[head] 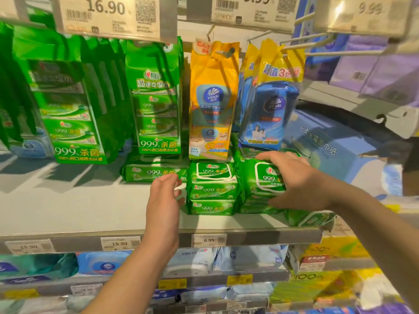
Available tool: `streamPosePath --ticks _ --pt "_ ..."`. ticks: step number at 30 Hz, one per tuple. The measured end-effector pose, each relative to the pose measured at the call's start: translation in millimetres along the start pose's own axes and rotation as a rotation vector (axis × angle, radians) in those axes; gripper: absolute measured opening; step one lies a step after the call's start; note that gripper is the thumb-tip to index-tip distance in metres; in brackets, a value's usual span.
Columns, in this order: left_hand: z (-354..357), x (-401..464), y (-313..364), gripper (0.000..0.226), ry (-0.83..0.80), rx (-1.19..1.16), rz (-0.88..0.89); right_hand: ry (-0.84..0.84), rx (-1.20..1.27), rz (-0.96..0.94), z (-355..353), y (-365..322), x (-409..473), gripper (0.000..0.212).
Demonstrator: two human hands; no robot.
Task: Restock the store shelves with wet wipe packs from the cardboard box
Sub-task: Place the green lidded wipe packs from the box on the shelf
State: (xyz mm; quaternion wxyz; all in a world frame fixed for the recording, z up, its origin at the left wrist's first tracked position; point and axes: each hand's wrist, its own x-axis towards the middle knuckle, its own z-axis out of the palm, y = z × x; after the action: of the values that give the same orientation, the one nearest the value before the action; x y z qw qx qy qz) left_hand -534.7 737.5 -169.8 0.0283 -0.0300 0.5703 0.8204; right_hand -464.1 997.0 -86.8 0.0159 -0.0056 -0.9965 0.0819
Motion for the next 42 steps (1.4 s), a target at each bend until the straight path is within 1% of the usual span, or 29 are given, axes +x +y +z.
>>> streamPosePath --ticks 3,6,8,10,12,13,15,18,19,21,23,25,28,30,33,36,37,38,41,42 --pt "-1 8 -8 0.017 -0.008 0.083 -0.012 -0.051 -0.061 0.01 6 4 14 0.103" --pt "-1 13 -14 0.037 -0.063 0.129 -0.097 -0.085 -0.052 0.003 13 12 24 0.101" --pt "0 16 -18 0.05 -0.11 0.15 -0.158 -0.072 -0.049 -0.039 18 16 28 0.094" --pt "3 17 -21 0.05 -0.172 0.156 -0.209 -0.035 -0.072 -0.068 21 19 28 0.084" --pt "5 16 -24 0.042 -0.227 0.162 -0.236 -0.007 -0.113 -0.042 23 17 24 0.079" --pt "6 16 -25 0.043 -0.241 0.165 -0.249 0.005 -0.14 -0.02 25 17 21 0.078" --pt "7 17 -32 0.055 -0.278 0.188 -0.268 0.072 -0.203 -0.002 33 15 11 0.082" --pt "8 22 -40 0.09 -0.33 0.211 -0.28 0.211 -0.328 -0.021 55 9 -2 0.099" --pt "10 24 -42 0.098 -0.339 0.214 -0.283 0.239 -0.351 0.0 63 7 -4 0.1" --pt "14 23 -43 0.103 -0.361 0.207 -0.276 0.312 -0.386 0.04 74 4 -2 0.093" --pt "18 21 -42 0.105 -0.363 0.197 -0.274 0.37 -0.412 0.049 78 5 2 0.089" --pt "20 21 -44 0.105 -0.349 0.198 -0.267 0.368 -0.428 0.052 78 6 3 0.089" --pt "19 19 -48 0.101 -0.329 0.176 -0.267 0.324 -0.456 0.089 78 7 2 0.091" --pt "19 17 -48 0.101 -0.325 0.177 -0.26 0.294 -0.46 0.106 76 6 3 0.087" --pt "17 16 -52 0.1 -0.311 0.197 -0.248 0.246 -0.386 0.152 67 2 7 0.081" --pt "18 13 -48 0.102 -0.279 0.194 -0.25 0.18 -0.365 0.174 61 -6 7 0.083" --pt "18 9 -43 0.099 -0.265 0.19 -0.249 0.178 -0.343 0.158 61 -10 5 0.084" --pt "19 1 -37 0.091 -0.249 0.186 -0.23 0.202 -0.304 0.117 64 -13 2 0.085" --pt "21 -19 -25 0.055 -0.199 0.224 -0.178 0.37 -0.169 -0.055 78 -28 -8 0.073" --pt "19 -22 -25 0.051 -0.174 0.252 -0.17 0.414 -0.116 -0.096 84 -34 -10 0.07"
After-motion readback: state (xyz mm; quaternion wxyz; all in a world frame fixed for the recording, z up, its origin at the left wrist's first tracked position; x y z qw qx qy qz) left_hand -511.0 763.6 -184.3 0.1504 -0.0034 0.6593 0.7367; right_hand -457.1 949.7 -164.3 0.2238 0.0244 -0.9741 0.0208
